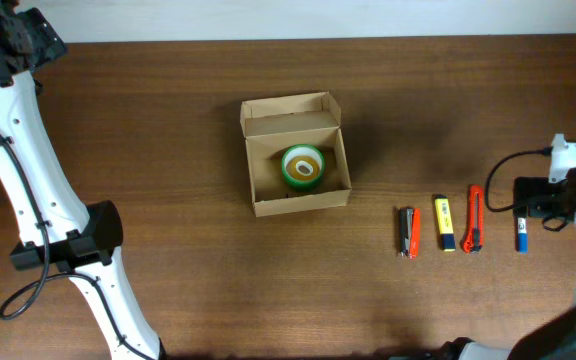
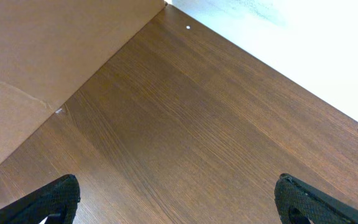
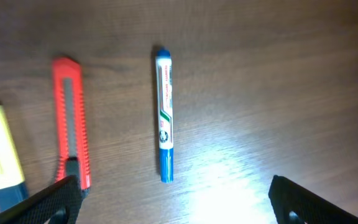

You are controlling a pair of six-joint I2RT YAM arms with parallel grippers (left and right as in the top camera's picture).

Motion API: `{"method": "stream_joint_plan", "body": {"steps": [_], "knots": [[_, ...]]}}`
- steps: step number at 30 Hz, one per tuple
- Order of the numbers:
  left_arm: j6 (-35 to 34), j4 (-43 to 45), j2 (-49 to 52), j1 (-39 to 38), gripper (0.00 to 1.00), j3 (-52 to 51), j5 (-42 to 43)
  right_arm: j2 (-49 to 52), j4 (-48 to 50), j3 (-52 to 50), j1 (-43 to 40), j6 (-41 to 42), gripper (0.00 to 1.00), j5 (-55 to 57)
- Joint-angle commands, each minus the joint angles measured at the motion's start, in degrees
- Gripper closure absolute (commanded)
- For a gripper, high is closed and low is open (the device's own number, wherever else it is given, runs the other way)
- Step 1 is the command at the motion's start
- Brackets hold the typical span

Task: Pack container
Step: 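Move the right gripper to the blue-capped whiteboard marker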

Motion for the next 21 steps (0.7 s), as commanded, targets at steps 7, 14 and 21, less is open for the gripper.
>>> {"method": "stream_joint_plan", "body": {"steps": [7,14,21], "knots": [[0.90,-0.13,-1.29,0.31,0.00,0.66,-0.81,10.45,-0.66,-0.35,-4.85,2.73,0.08,-9.29],[0.90,-0.13,-1.29,0.31,0.00,0.66,-0.81,16.72,-0.55,-0.33,-4.79,8.00,0.14,-9.84],[0.90,-0.13,-1.29,0.31,0.00,0.66,-0.81,19.93,0.50,2.75,-4.79,8.92,0.15,-5.46]]}}
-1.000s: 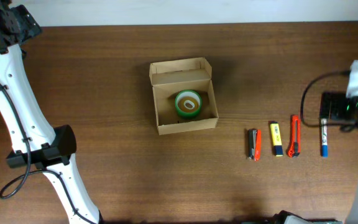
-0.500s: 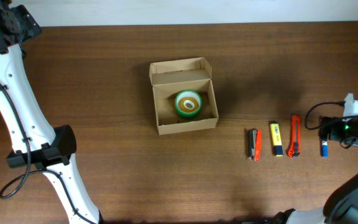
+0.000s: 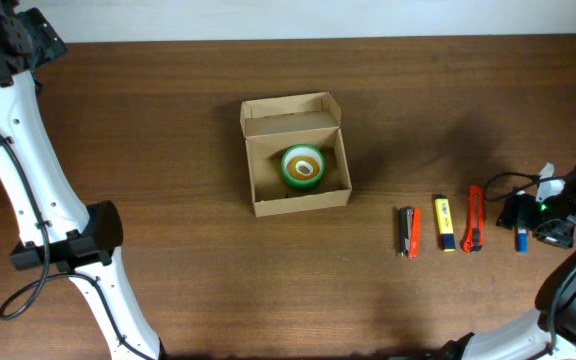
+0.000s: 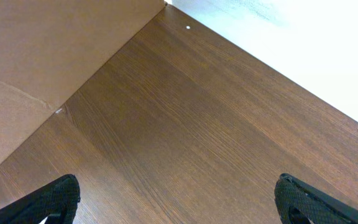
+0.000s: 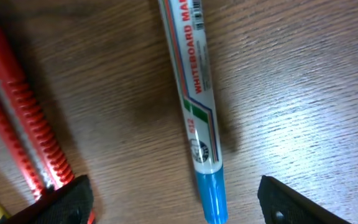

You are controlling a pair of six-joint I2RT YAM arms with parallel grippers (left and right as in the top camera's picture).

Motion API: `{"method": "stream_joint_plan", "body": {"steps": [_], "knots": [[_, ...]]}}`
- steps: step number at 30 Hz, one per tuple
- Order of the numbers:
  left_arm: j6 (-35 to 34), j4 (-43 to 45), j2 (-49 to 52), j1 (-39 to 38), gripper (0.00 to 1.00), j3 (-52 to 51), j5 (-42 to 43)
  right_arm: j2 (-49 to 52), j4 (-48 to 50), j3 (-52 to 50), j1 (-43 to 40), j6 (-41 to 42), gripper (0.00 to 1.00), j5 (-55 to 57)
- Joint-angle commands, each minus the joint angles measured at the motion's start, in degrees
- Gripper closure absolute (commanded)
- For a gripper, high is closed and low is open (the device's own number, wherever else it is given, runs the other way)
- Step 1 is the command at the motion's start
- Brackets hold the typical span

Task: Pack container
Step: 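Move the right gripper to the blue-capped whiteboard marker, then lower the right gripper and grasp the whiteboard marker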

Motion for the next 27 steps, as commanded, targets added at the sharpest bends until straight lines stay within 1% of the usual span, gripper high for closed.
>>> {"method": "stream_joint_plan", "body": {"steps": [1,7,13,20,27], "knots": [[0.90,-0.13,-1.31,0.31,0.00,0.66,-0.79,1.49,0.17,3.19,-0.09,1.25,0.16,2.69],[0.90,-0.13,-1.31,0.31,0.00,0.66,-0.79,3.87,-0.33,6.45,-0.07,1.27,0.22,3.93],[0.90,-0.13,-1.31,0.31,0.00,0.66,-0.79,5.88,-0.66,7.63,-0.02,1.22,0.23,3.93],[0.90,-0.15,-1.31,0.31,0.00,0.66,-0.79,6.29,-0.81,7.80,0.04,-4.79,0.22,4.48],[0.90,-0.13,-1.31,0.31,0.00,0.66,-0.79,6.32,1.51,7.80,1.22,-9.97,0.23,9.88]]}}
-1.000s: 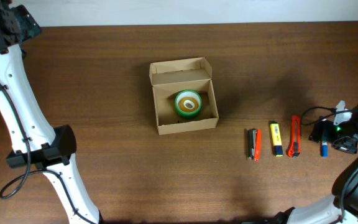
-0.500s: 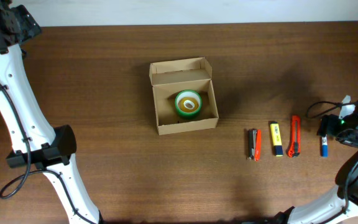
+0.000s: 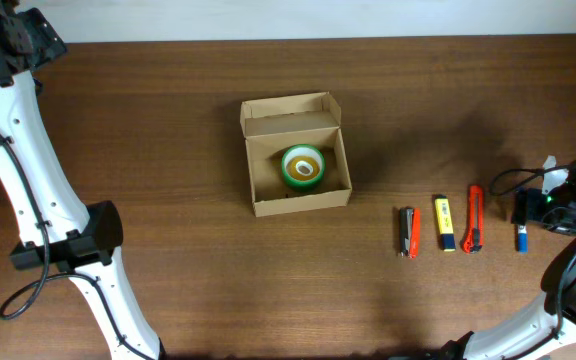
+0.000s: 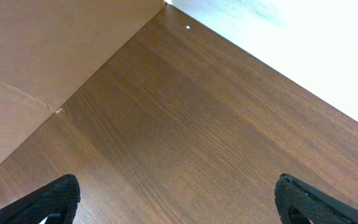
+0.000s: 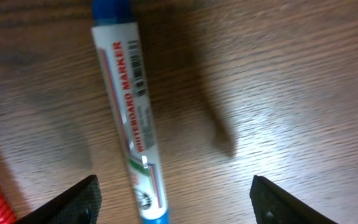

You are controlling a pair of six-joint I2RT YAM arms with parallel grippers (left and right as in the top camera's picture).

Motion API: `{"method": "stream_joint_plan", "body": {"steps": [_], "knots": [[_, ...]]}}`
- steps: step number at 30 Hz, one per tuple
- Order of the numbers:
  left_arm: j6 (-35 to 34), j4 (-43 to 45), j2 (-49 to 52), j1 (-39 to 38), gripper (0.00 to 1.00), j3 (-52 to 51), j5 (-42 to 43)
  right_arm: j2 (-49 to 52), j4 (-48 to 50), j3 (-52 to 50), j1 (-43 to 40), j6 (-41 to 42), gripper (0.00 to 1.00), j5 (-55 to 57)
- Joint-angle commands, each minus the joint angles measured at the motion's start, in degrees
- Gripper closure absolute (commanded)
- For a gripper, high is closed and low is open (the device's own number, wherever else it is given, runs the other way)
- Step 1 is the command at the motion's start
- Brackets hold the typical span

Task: Pack container
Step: 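Lower the right gripper and grasp the whiteboard marker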

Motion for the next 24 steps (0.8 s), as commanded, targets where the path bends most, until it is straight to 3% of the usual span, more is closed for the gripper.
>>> {"method": "stream_joint_plan", "body": {"steps": [1,24], "knots": [[0.90,-0.13,-1.31,0.31,0.00,0.66,-0.79,0.42,1.01,1.27,1.36,-3.10,0.23,3.82],[0.90,-0.13,-1.31,0.31,0.00,0.66,-0.79,1.53,1.68,1.27,4.59,-0.61,0.25,3.23]]}}
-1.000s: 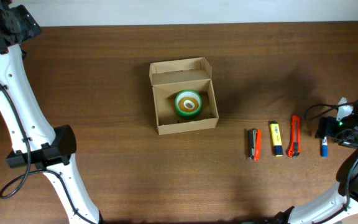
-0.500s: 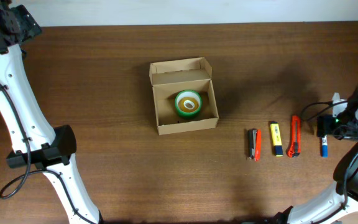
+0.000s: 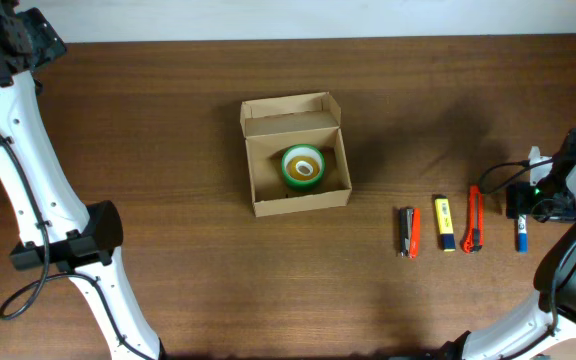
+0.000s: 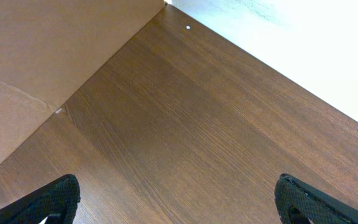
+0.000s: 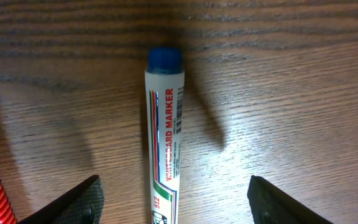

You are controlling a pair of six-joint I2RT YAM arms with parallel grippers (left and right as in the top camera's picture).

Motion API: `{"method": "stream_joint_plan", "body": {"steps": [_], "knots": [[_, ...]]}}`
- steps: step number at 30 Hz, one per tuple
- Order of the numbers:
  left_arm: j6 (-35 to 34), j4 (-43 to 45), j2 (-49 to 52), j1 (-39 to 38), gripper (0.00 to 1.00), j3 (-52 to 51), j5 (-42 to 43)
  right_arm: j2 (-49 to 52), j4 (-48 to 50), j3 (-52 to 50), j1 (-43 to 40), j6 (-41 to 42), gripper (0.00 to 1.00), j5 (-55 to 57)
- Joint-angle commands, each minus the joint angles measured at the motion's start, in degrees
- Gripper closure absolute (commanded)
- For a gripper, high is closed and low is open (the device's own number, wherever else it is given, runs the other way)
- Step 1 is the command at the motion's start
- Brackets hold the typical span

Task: Pack container
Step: 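Lower the right gripper and grasp the whiteboard marker, then lift the whiteboard marker with the right gripper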

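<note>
An open cardboard box sits mid-table with a green tape roll inside. At the right lie a black-and-orange tool, a yellow highlighter, a red utility knife and a blue-capped whiteboard marker. My right gripper is open low over the marker, one finger on each side of its barrel, not touching. My left gripper is open over bare wood at the far left corner.
The red knife's edge shows just left of the marker. A tan cardboard sheet and the table's far edge fill the left wrist view. The left arm runs down the table's left side.
The right gripper has shifted along the marker: its far blue end now lies lower in the wrist view, with more bare wood beyond it. The left arm has not moved.
The right gripper hung open well above the marker and knife. Then it was low over the marker near its blue cap end. After that it straddled the barrel farther along, and now the marker's other blue end is in full view. Box, tape and left arm stayed put.
</note>
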Motion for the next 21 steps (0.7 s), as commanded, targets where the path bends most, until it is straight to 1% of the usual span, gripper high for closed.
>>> {"method": "stream_joint_plan", "body": {"steps": [1,8,10,11,13,14,17,21], "knots": [[0.90,-0.13,-1.29,0.31,0.00,0.66,-0.79,1.86,-0.48,1.16,0.26,1.49,0.26,-0.04],[0.90,-0.13,-1.29,0.31,0.00,0.66,-0.79,3.04,-0.26,1.16,0.26,2.54,0.29,-1.03],[0.90,-0.13,-1.29,0.31,0.00,0.66,-0.79,3.06,-0.24,1.16,0.26,2.54,0.40,-1.05],[0.90,-0.13,-1.29,0.31,0.00,0.66,-0.79,3.06,-0.24,1.16,0.26,2.54,0.48,-1.05],[0.90,-0.13,-1.29,0.31,0.00,0.66,-0.79,3.06,-0.26,1.16,0.26,2.54,0.75,-1.05],[0.90,-0.13,-1.29,0.31,0.00,0.66,-0.79,3.06,-0.26,1.16,0.26,2.54,0.78,-1.07],[0.90,-0.13,-1.29,0.31,0.00,0.66,-0.79,3.06,-0.37,1.16,0.26,2.54,0.78,-1.14],[0.90,-0.13,-1.29,0.31,0.00,0.66,-0.79,3.06,-0.46,1.16,0.26,2.56,0.81,-1.68]]}}
